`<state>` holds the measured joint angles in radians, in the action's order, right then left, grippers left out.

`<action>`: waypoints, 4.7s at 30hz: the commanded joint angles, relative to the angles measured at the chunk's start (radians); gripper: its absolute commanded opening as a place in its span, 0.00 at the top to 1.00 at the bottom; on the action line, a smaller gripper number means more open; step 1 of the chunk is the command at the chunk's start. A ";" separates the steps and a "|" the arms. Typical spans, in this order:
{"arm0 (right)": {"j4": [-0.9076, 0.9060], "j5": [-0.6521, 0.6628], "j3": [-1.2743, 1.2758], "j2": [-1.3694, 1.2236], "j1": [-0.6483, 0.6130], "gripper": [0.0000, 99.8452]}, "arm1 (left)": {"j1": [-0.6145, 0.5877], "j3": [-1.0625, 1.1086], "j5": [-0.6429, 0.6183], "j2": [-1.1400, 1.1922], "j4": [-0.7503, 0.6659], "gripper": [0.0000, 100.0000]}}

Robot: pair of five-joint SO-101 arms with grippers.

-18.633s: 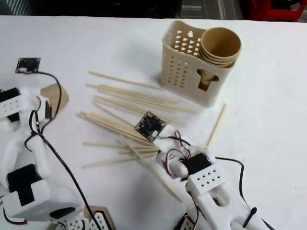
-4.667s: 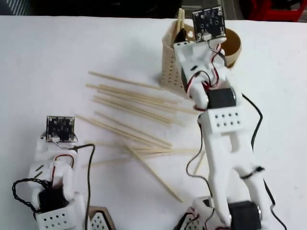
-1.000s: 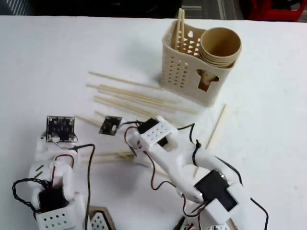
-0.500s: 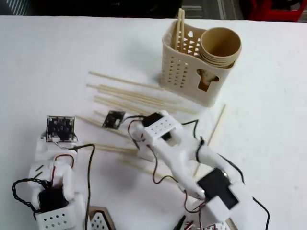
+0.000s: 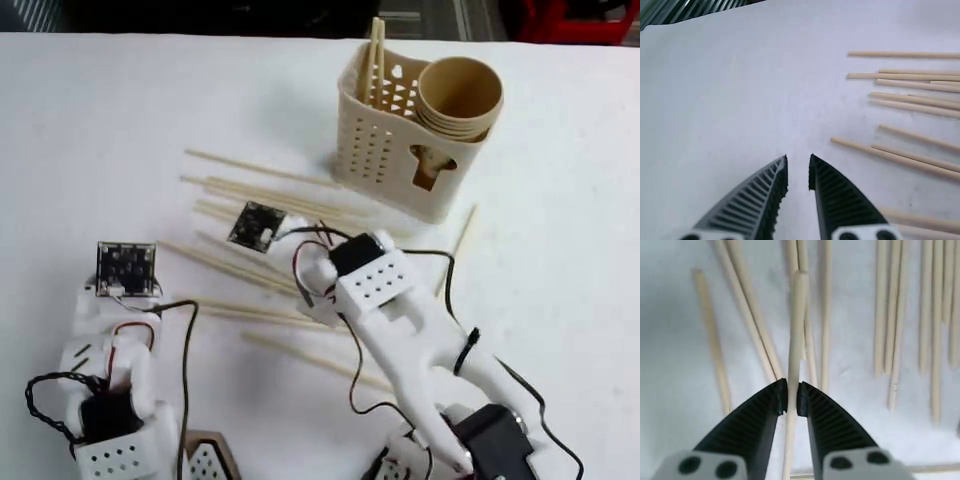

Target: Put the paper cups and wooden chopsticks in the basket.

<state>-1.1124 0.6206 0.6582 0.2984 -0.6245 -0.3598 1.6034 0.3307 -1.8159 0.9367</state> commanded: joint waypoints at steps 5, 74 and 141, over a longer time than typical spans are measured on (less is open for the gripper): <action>0.157 -0.005 -0.014 -0.108 -0.108 0.98 | -0.012 -0.008 0.012 -0.012 -0.003 0.91; 0.019 -0.109 -0.135 0.228 0.108 0.98 | -0.012 -0.006 0.012 -0.012 -0.003 0.91; 0.506 -0.388 -0.292 0.251 0.415 0.98 | -0.008 -0.006 0.012 -0.012 -0.003 0.91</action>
<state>-0.4710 0.2432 0.3989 0.4565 -0.2179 -0.3598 1.6034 0.3307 -1.8159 0.9367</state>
